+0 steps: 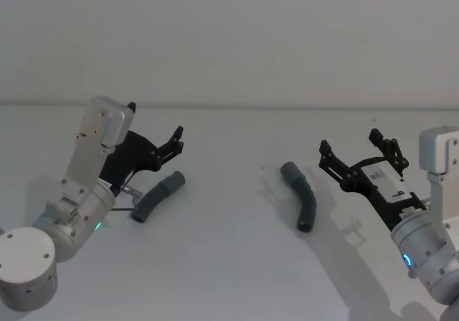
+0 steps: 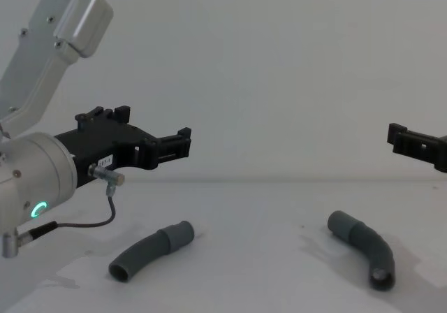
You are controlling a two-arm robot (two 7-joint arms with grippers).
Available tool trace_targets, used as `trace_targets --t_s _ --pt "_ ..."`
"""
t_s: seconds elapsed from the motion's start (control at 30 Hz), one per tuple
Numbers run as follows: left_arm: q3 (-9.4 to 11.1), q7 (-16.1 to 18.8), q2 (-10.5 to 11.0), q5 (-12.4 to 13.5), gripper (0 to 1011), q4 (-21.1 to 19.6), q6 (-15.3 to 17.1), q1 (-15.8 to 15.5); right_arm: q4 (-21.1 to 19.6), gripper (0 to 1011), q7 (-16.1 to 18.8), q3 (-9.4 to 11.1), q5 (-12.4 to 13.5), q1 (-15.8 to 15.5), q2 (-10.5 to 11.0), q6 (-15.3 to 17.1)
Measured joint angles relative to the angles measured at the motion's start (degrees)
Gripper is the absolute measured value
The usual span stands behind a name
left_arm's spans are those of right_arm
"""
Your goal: Use both hands to pick up one end of the pipe from the table, align the ends, and insert them.
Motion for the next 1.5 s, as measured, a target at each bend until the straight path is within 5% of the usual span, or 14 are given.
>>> trace_targets --t_s 1.07,1.5 --pt "-0.07 -0.76 0.11 -0.34 1001 -0.16 0.47 -0.14 0.04 1001 0.03 -0.04 -0.05 0.0 -0.03 -0.01" --pt "-0.9 -8.1 3.55 -4.39 1001 -2.65 8.65 -1.85 0.04 1001 0.03 -0.04 -0.06 0.0 -0.03 -0.01"
